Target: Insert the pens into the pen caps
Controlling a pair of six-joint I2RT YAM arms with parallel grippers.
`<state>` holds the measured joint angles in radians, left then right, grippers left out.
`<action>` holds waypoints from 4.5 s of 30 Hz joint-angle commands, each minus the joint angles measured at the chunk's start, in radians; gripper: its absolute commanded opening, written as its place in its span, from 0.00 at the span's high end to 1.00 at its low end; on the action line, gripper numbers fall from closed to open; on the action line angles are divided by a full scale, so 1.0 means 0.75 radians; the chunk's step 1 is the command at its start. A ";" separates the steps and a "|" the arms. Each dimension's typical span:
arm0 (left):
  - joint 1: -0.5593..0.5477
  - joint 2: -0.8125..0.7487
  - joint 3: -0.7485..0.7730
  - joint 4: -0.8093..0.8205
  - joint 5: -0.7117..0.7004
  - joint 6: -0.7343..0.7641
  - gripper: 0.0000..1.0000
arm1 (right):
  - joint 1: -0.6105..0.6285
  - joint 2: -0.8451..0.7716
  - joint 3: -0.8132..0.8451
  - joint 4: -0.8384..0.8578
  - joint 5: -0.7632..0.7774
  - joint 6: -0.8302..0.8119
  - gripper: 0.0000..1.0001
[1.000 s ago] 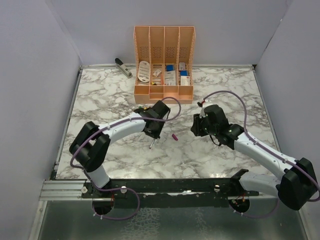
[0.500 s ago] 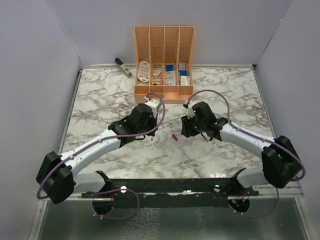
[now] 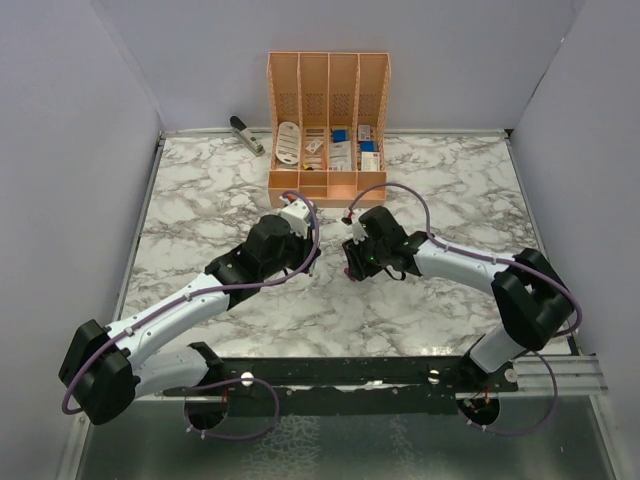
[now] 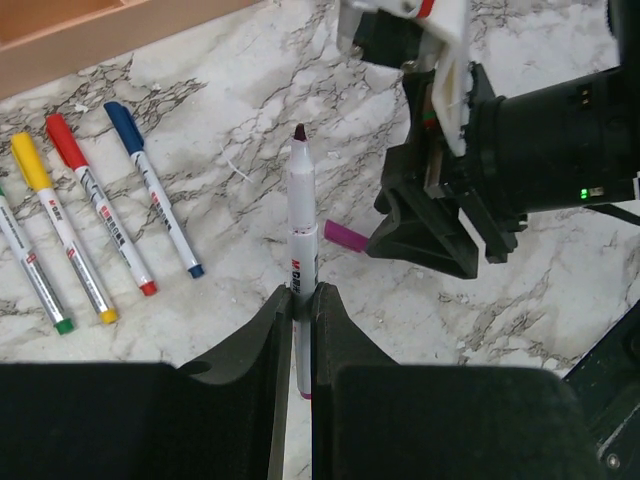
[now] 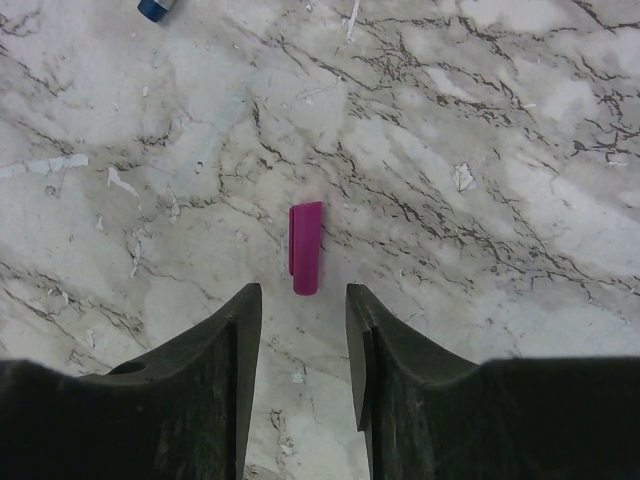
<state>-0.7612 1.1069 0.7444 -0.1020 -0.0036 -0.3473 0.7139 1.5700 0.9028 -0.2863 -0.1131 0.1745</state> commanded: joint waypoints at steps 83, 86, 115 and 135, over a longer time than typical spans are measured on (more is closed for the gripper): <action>0.031 -0.259 -0.066 0.057 -0.088 0.061 1.00 | 0.131 0.340 0.373 -0.405 0.562 0.218 0.99; 0.031 -0.267 -0.072 0.074 -0.048 0.062 1.00 | 0.062 0.242 0.411 -0.378 0.594 0.231 0.99; 0.025 0.088 0.103 0.637 0.605 0.094 1.00 | -0.136 -0.749 -0.032 0.854 -0.069 0.336 0.99; 0.017 0.125 0.182 0.643 0.642 0.059 1.00 | -0.135 -0.842 -0.206 1.150 -0.193 0.333 0.99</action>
<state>-0.7418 1.2163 0.8581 0.3443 0.4316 -0.3000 0.6140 0.9375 0.7658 0.5297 -0.2340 0.4332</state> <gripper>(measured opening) 0.106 0.056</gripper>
